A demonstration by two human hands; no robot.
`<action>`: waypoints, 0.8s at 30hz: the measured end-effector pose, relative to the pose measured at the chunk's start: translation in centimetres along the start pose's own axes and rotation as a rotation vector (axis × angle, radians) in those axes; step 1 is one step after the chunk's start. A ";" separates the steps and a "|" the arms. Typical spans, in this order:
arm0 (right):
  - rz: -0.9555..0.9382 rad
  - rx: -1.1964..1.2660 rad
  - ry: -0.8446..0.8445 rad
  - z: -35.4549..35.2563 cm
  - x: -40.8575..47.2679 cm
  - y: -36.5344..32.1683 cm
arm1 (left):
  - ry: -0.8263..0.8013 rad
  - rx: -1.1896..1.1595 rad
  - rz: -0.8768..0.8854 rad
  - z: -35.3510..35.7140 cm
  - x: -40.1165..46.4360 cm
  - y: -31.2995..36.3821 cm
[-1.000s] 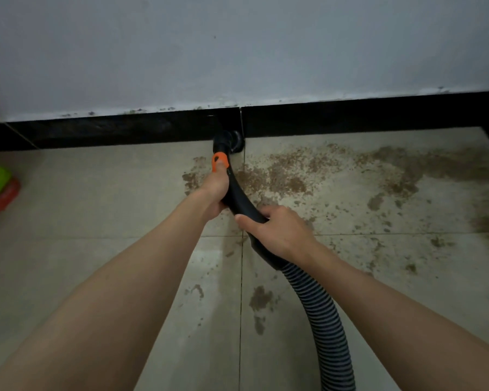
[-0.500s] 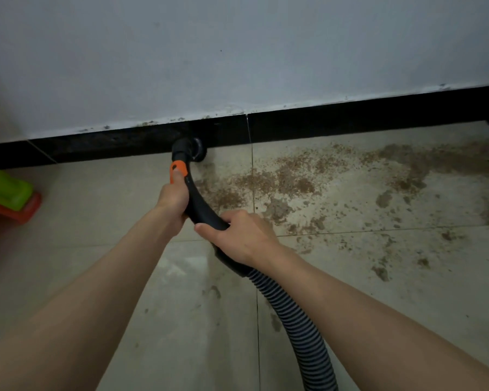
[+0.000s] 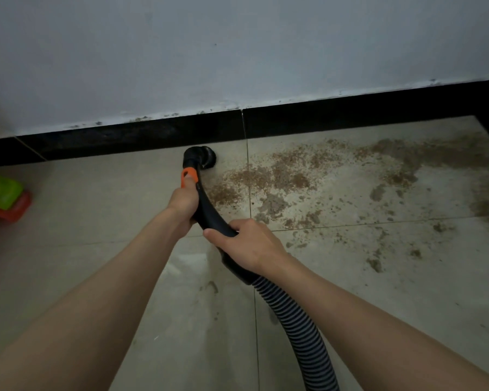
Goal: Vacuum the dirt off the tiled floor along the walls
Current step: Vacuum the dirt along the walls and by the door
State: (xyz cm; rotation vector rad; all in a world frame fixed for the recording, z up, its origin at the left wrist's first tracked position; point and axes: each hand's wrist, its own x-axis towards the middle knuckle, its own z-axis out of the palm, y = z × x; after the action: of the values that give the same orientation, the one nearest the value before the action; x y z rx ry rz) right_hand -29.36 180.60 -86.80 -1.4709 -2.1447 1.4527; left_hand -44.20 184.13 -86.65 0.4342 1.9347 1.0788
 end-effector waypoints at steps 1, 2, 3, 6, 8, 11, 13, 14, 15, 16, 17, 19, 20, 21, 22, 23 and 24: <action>0.012 0.021 0.014 -0.3 -0.2 0.5 | -0.011 0.014 0.005 0.7 -0.1 0.1; 0.023 0.037 0.027 -0.6 -0.4 0.9 | -0.019 0.029 0.010 1.4 -0.3 0.1; 0.032 0.047 0.042 -0.9 -0.7 1.3 | -0.025 0.044 0.019 2.1 -0.4 0.2; 0.048 0.069 0.079 -1.8 -1.1 2.1 | -0.056 0.075 0.044 3.9 -0.7 0.5; 0.060 0.092 0.087 -2.4 -1.3 2.5 | -0.076 0.079 0.043 4.8 -0.8 0.6; 0.073 0.084 0.110 -2.8 -1.7 2.8 | -0.099 0.101 0.040 5.7 -0.8 0.7; 0.083 0.086 0.120 -2.8 -1.9 3.0 | -0.105 0.109 0.043 5.9 -0.7 0.5; 0.087 0.084 0.121 -2.7 -1.9 3.0 | -0.104 0.106 0.040 6.0 -0.7 0.4; 0.087 0.075 0.121 -2.6 -1.9 3.0 | -0.102 0.098 0.036 5.9 -0.7 0.3; 0.083 0.063 0.121 -2.5 -1.9 2.9 | -0.098 0.087 0.034 5.8 -0.7 0.3; 0.078 0.052 0.124 -2.4 -1.9 2.8 | -0.090 0.074 0.036 5.6 -0.7 0.3; 0.058 0.037 0.129 -2.0 -1.8 2.3 | -0.059 0.055 0.048 4.8 -0.6 0.3; 0.047 0.035 0.126 -1.7 -1.7 2.0 | -0.039 0.053 0.052 4.2 -0.5 0.3; 0.038 0.033 0.115 -1.4 -1.7 1.6 | -0.020 0.053 0.054 3.5 -0.5 0.2; 0.030 0.029 0.097 -1.0 -1.6 1.1 | -0.002 0.052 0.053 2.7 -0.5 0.1; 0.023 0.020 0.078 -0.6 -1.6 0.6 | 0.018 0.048 0.051 1.8 -0.5 -0.1; 0.014 0.011 0.060 -0.2 -1.6 0.1 | 0.038 0.041 0.048 0.9 -0.5 -0.3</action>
State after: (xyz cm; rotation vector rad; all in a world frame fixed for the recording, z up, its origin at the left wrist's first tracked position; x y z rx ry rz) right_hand -28.35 179.49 -86.21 -1.5084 -2.0923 1.4038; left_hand -43.17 184.14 -86.84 0.4886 1.9914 1.0867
